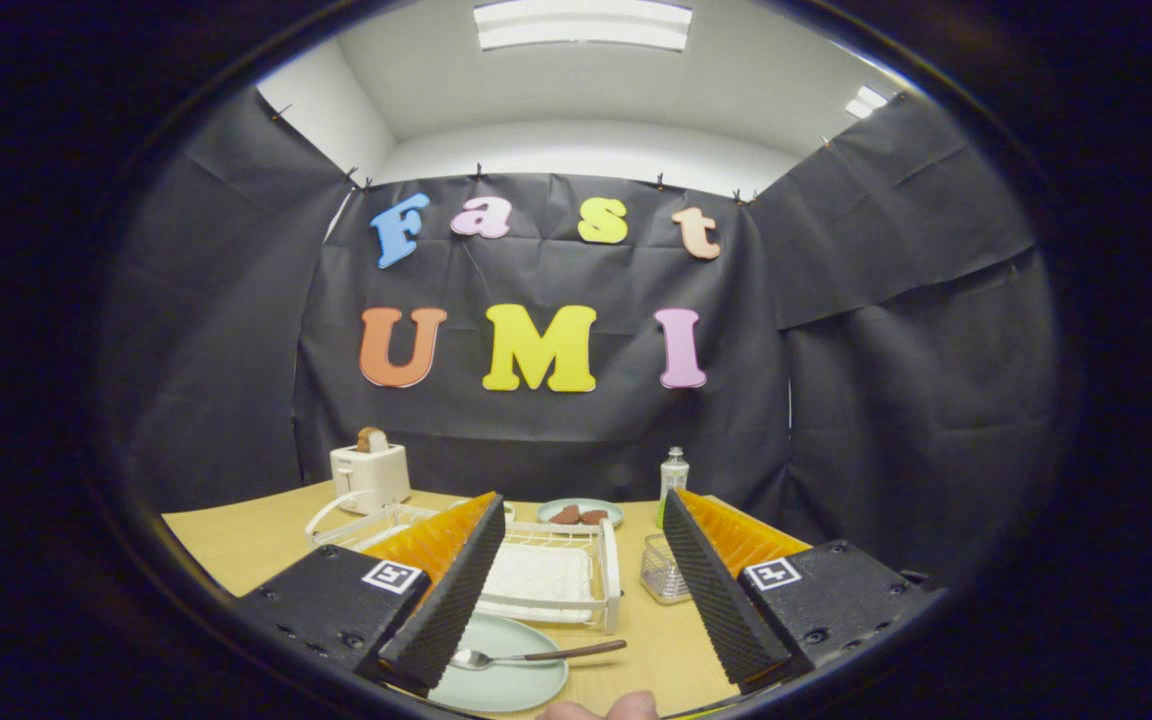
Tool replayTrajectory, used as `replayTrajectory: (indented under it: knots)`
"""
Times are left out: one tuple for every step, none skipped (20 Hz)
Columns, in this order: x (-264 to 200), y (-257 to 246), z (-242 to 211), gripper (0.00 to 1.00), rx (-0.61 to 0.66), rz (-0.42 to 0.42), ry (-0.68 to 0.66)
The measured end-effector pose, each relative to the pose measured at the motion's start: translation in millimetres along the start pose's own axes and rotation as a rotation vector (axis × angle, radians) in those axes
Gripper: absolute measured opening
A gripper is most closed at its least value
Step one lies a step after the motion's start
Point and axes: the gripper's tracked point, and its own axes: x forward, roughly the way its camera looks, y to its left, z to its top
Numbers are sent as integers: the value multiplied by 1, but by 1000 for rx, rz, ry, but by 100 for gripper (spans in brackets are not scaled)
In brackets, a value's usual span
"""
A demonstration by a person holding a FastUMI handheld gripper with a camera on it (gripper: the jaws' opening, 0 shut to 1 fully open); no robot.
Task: Take the plate from the dish rack, then take the spoon from the basket and place it into the plate.
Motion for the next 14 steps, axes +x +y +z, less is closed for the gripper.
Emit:
replayTrajectory:
  knots:
    - [-1, 5, -3, 100, 1, 3, 6]
    - [-3, 10, -5, 100, 7, 2, 5]
    - [-5, 14, -7, 100, 14, -1, 2]
    - [-6, 19, -11, 100, 16, -1, 0]
    - [-8, 22, -12, 100, 15, -6, -3]
    - [-7, 25, -15, 100, 10, -11, -2]
    - [-8, 29, -16, 100, 3, -13, -4]
    - [-7, 33, -16, 100, -2, -12, -5]
    - [-6, 37, -16, 100, -6, -7, -6]
    - [-4, 41, -14, 100, -2, 2, -15]
    - [-3, 43, -13, 100, 4, 5, -19]
    - [-1, 42, -14, 100, 12, 2, -23]
    - [0, 39, -12, 100, 25, -7, -31]
    - [2, 36, -11, 100, 34, -20, -38]
